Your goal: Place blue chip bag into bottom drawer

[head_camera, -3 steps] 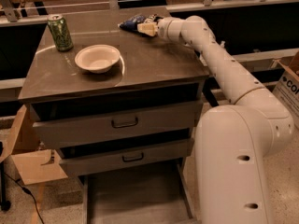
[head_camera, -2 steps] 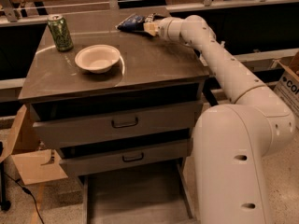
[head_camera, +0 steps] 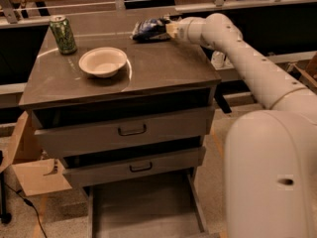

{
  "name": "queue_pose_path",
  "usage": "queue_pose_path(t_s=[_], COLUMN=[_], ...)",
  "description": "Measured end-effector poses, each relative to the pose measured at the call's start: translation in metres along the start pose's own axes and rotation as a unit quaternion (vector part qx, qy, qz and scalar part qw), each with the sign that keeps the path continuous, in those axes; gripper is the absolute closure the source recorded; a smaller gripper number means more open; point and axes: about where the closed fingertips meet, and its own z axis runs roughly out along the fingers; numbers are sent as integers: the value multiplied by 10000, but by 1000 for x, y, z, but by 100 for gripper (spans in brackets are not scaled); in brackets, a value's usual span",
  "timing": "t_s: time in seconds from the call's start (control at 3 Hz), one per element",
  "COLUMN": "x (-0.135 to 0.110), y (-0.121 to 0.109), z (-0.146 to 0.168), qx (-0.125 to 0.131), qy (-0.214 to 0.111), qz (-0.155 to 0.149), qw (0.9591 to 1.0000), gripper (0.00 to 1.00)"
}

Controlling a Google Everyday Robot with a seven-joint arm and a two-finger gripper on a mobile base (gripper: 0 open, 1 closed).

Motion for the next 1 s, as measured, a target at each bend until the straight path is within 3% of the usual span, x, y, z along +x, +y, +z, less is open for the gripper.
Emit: queue_pose_path(t_s=[0.33, 1.0], x=[6, -1], y=[1, 12], z=[-51, -169], qx=[31, 517], qy=[157, 183], qz=[-45, 158], qw=[9999, 9984], gripper=[100, 100])
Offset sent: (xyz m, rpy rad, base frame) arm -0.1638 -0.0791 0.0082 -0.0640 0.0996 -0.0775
